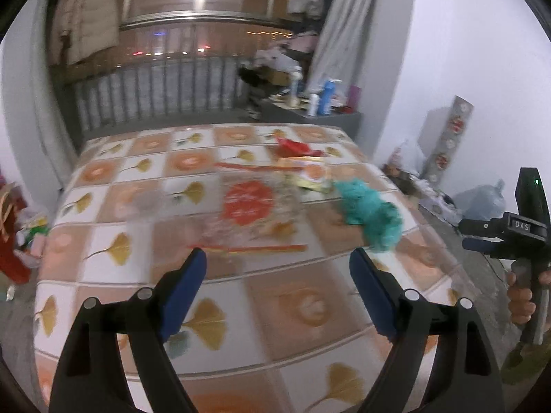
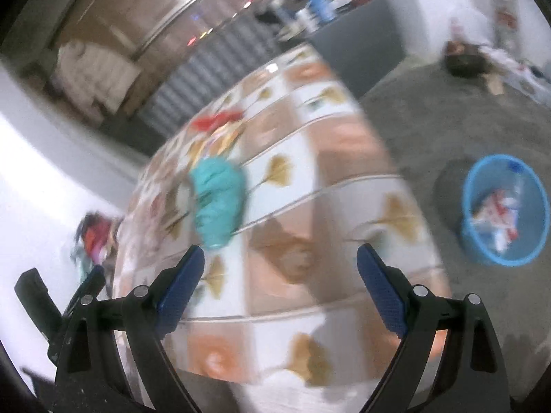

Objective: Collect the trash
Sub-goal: 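Move both grippers back to the table, then grasp the teal plastic bag with the right gripper while the left gripper grasps the clear plastic cup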

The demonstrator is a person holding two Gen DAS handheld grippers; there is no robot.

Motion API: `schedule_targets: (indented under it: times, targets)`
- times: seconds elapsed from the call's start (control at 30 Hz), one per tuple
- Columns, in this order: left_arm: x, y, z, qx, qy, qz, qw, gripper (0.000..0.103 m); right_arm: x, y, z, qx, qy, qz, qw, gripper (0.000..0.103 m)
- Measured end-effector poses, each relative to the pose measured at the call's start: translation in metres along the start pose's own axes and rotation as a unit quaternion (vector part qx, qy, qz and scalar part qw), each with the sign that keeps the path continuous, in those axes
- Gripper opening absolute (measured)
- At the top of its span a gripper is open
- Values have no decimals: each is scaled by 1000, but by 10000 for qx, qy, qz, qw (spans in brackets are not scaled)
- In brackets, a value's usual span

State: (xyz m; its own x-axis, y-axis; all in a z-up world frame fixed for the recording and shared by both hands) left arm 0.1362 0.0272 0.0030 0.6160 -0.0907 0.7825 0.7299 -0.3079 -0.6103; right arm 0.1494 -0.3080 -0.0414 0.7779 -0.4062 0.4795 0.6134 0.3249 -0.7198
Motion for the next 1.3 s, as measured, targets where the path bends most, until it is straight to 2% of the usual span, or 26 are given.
schedule_targets:
  times: [0.2, 0.33, 0.47, 0.53, 0.67, 0.83, 0.9, 1.03, 1.1, 1.17, 1.23, 1.3]
  targets:
    - [-3, 11, 36, 3, -455, 20, 9990, 83, 13, 24, 41, 10, -286, 189, 9994, 86]
    - [3, 16, 65, 131, -880, -148, 9959, 83, 19, 30, 58, -99, -438, 144, 9989, 86]
    - [10, 24, 85, 243, -944, -219, 9950, 83, 22, 39, 65, -267, -531, 157, 9981, 86]
    - [15, 38, 93, 161, -852, -60, 9962, 83, 23, 42, 65, -383, -573, 170, 9975, 86]
    - [23, 67, 106, 229, -960, 144, 9950, 83, 29, 54, 65, -446, -493, 216, 9976, 86]
    - [27, 91, 117, 608, -1096, 329, 9916, 83, 35, 72, 71, -472, -561, 281, 9969, 86]
    - [27, 98, 122, 672, -1154, 374, 9903, 79, 37, 81, 73, -504, -592, 293, 9965, 86]
    - [24, 106, 134, 717, -1319, 391, 9879, 70, 39, 98, 76, -535, -613, 438, 9957, 76]
    - [24, 106, 138, 768, -1334, 371, 9874, 70, 38, 104, 78, -593, -668, 499, 9948, 69]
    - [23, 104, 142, 780, -1365, 352, 9869, 69, 37, 108, 78, -600, -650, 549, 9946, 53]
    - [22, 100, 147, 814, -1399, 343, 9862, 69, 37, 110, 75, -494, -524, 605, 9956, 45]
    - [18, 94, 152, 845, -1426, 336, 9856, 69, 36, 108, 71, -439, -439, 581, 9964, 45]
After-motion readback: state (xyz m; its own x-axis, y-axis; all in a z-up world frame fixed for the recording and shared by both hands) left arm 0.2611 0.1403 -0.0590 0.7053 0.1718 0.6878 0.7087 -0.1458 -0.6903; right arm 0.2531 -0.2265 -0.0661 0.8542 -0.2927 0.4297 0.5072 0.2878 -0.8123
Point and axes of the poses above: each gripper's, at about its wrist camera, not at the fingertips, and y roughly the way its jaws point, z to its left, x to its top, the point moved 1 cm from there along y, roughly the way its jaws point, and after that the axes turned 1 degree about y, right-handed, at the moved point
